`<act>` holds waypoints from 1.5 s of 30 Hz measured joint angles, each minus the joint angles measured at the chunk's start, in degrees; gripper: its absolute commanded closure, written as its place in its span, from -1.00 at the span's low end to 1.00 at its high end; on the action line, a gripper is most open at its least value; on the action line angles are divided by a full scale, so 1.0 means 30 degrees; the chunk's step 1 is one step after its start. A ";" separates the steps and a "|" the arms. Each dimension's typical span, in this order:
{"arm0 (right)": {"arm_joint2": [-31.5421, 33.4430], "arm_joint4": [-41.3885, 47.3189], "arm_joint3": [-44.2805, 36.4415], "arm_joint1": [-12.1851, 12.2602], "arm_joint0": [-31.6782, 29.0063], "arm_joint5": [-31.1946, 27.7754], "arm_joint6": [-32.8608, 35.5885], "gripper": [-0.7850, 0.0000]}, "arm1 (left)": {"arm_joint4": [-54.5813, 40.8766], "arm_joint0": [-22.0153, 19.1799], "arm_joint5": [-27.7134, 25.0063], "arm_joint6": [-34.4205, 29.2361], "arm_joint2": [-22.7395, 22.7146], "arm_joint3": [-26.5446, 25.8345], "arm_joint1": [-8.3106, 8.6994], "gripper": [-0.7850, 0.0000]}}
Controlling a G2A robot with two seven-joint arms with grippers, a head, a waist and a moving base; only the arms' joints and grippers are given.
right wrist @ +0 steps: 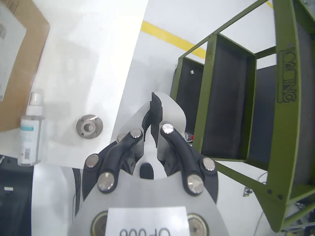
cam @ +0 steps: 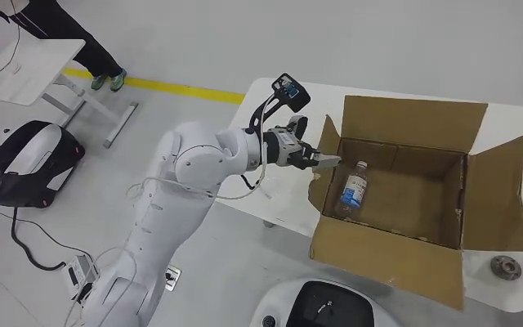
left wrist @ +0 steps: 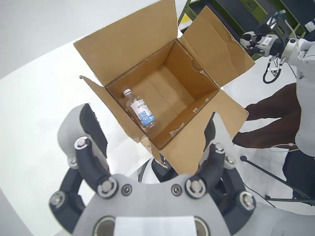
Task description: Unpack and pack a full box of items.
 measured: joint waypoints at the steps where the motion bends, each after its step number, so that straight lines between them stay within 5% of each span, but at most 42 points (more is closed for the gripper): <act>1: -0.0199 0.0000 -0.0064 0.0025 -0.0270 -0.0466 0.0060 1.00 | 0.0205 0.0070 0.0007 0.0081 -0.0038 -0.0091 0.0034 -1.00; 10: -0.0902 0.0883 -0.1144 0.0085 -0.2299 -0.1690 0.0544 1.00 | 0.0872 0.0318 0.0152 0.0269 0.0124 -0.0320 0.0135 -1.00; 23: -0.1192 0.0524 -0.0728 0.0103 -0.2334 -0.1462 0.0200 1.00 | 0.0878 0.0316 0.0150 0.0271 0.0121 -0.0320 0.0134 -1.00; 31: -0.3481 0.1920 0.1177 0.0418 0.0800 0.0436 0.5677 1.00 | 0.0878 0.0316 0.0150 0.0271 0.0121 -0.0320 0.0134 -1.00; 37: -0.5437 0.2434 0.2620 0.1471 0.2580 0.1697 0.6905 1.00 | 0.0878 0.0316 0.0150 0.0271 0.0121 -0.0320 0.0134 -1.00; 40: -0.6119 0.2951 0.3229 0.2103 0.3098 0.1951 0.7158 0.55 | 0.0878 0.0316 0.0150 0.0271 0.0121 -0.0320 0.0134 -1.00; 45: -0.6696 0.3837 0.3684 0.3050 0.3523 0.1957 0.7161 0.34 | 0.0878 0.0316 0.0150 0.0271 0.0121 -0.0320 0.0134 -1.00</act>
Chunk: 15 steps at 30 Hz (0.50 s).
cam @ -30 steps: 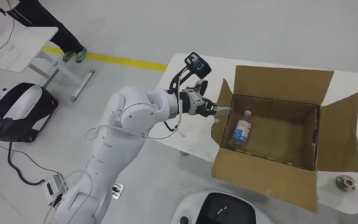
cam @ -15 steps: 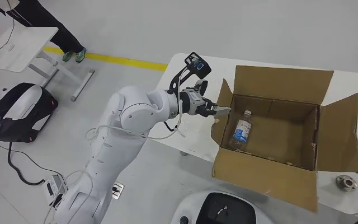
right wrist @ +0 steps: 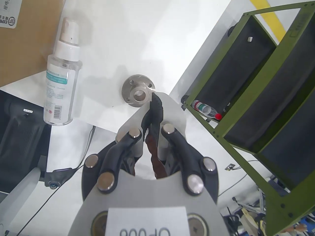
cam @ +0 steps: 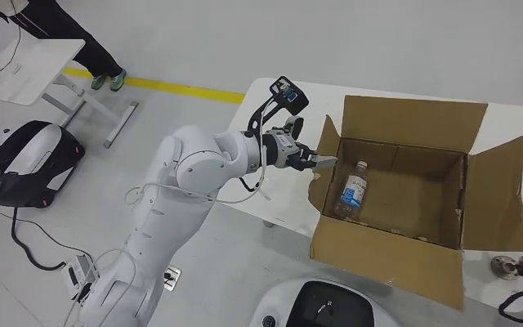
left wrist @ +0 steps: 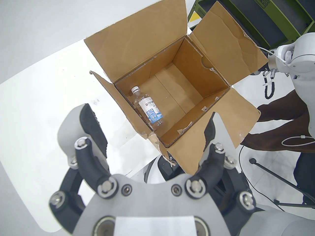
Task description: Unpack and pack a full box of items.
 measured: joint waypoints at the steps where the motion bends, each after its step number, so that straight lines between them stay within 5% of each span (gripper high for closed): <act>1: -0.0027 0.0269 0.0013 0.0204 0.0004 -0.0001 -0.0001 0.28 | 0.0000 0.0000 0.0000 0.0000 0.0000 0.0000 0.0000 -1.00; 15: -0.0174 0.2310 0.0567 0.1708 -0.0478 0.0002 -0.0002 0.25 | 0.0000 0.0000 0.0000 0.0000 0.0000 0.0000 0.0000 -1.00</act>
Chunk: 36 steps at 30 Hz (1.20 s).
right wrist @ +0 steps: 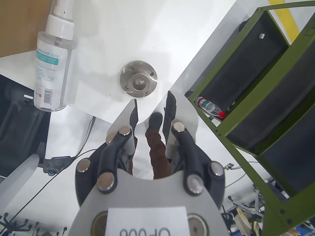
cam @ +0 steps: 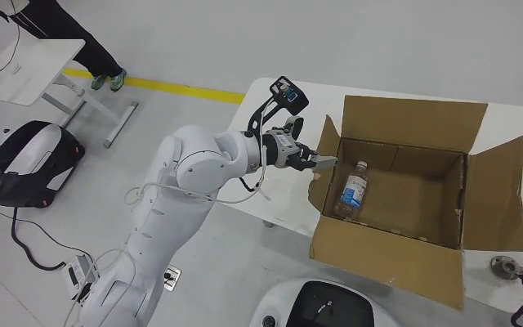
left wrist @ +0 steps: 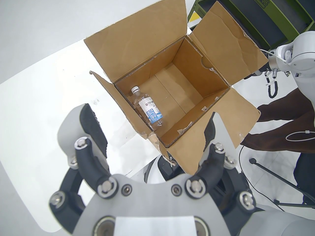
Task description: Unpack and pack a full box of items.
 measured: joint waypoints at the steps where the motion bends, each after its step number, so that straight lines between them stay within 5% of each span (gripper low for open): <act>1: -0.0134 0.0157 0.0080 0.0051 0.0050 0.0000 0.0000 0.24 | 0.0000 0.0000 0.0000 0.0000 0.0000 0.0000 0.0000 -1.00; 36: -0.2810 0.0067 0.3018 0.0200 0.1954 -0.0167 -0.0509 0.26 | 0.0000 0.0000 0.0000 0.0000 0.0000 0.0000 0.0000 -1.00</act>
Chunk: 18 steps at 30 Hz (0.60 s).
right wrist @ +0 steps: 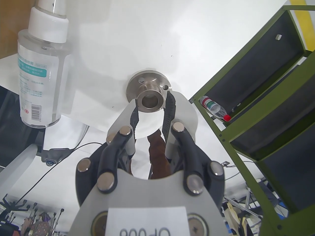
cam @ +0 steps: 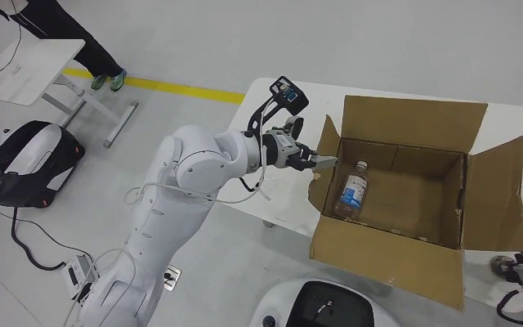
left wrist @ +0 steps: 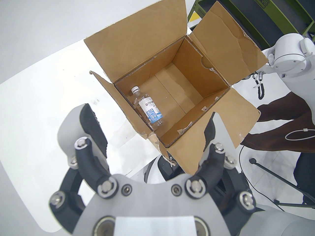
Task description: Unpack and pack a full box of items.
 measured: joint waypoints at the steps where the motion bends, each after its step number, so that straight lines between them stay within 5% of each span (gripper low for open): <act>1: -0.0003 0.0004 -0.0001 0.0007 -0.0019 0.0008 0.0001 0.25 | 0.0000 0.0000 0.0000 0.0000 0.0000 0.0000 0.0000 -1.00; 18: -0.0445 -0.0049 0.0265 0.0022 0.0129 0.0152 -0.0151 0.39 | 0.0000 0.0000 0.0000 0.0000 0.0000 0.0000 0.0000 -1.00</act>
